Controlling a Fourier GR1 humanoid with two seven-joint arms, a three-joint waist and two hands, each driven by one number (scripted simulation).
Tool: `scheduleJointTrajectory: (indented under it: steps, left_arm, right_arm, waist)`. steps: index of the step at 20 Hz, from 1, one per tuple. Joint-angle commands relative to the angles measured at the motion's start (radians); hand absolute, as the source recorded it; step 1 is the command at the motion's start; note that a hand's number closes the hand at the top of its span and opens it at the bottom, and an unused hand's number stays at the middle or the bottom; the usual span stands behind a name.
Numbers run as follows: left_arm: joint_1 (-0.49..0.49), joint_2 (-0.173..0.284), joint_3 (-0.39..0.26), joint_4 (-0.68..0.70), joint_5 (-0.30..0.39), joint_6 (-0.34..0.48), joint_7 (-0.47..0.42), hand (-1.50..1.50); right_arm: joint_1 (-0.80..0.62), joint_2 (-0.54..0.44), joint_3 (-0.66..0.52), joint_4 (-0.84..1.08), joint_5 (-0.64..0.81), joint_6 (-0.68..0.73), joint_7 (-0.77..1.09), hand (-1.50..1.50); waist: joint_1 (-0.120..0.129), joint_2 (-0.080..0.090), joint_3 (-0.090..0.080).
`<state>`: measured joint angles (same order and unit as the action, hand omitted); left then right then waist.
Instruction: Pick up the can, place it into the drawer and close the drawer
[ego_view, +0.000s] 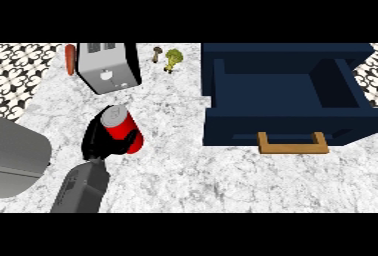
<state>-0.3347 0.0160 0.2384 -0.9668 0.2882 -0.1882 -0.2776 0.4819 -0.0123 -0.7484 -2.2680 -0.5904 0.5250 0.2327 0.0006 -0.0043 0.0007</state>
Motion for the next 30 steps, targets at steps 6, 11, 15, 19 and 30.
scheduleJointTrajectory:
  steps: [6, 11, 15, 19, 30]
  left_arm:
    - [0.009, -0.016, -0.212, -0.376, 0.017, 0.27, 0.198, 1.5]
    - [-0.128, 0.008, -0.21, -0.43, -0.018, 0.36, 0.346, 1.5]
    - [-0.142, 0.027, -0.217, -0.492, -0.01, 0.373, 0.409, 1.5]
    - [-0.239, -0.012, -0.265, -0.507, -0.077, 0.487, 0.499, 1.5]
    - [-0.53, -0.016, -0.337, -0.349, -0.098, 0.655, 0.536, 1.5]
  right_arm:
    - [-0.05, -0.017, -0.003, 0.042, 0.029, -0.011, 0.009, -1.5]
    - [-0.07, -0.011, 0.03, -0.001, 0.036, -0.051, 0.048, -1.5]
    - [0.052, 0.012, 0.105, -0.042, 0.053, -0.066, -0.05, -1.5]
    - [-0.011, 0.011, 0.089, 0.015, 0.087, -0.054, -0.057, -1.5]
    - [0.018, 0.012, 0.102, -0.05, 0.052, -0.08, 0.006, -1.5]
  waist:
    - [0.005, -0.001, 0.0]
    - [-0.002, 0.003, 0.0]
    - [-0.01, 0.002, 0.0]
    - [-0.008, 0.003, 0.0]
    - [-0.016, 0.004, 0.0]
